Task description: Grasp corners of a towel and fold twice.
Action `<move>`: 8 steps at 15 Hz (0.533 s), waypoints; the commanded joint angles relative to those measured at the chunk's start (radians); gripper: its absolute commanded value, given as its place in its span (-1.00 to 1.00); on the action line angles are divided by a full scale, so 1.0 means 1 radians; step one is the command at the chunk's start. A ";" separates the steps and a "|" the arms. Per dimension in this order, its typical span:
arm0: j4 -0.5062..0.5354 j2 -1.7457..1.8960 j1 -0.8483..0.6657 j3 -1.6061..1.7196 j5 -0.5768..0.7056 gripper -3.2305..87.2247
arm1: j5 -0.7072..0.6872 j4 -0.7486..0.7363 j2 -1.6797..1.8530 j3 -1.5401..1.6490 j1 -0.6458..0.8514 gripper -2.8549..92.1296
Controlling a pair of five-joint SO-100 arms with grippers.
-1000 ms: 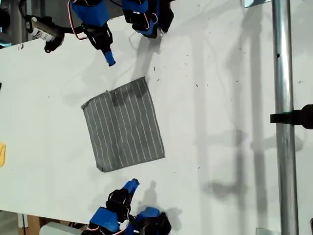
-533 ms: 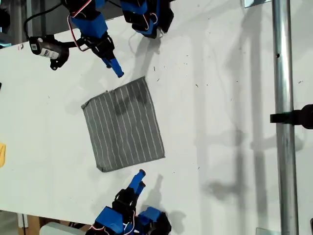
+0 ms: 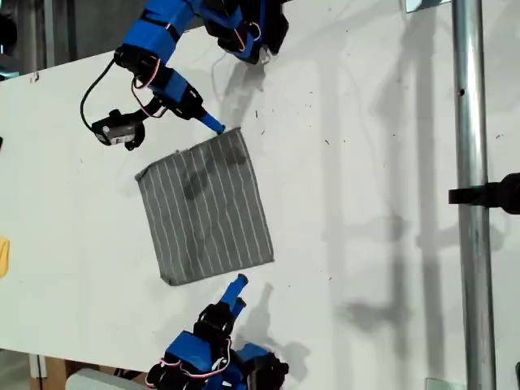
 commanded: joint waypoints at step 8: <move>-0.031 0.011 -0.038 0.069 0.012 -0.31 | -0.009 -0.563 -0.094 0.388 0.011 -0.28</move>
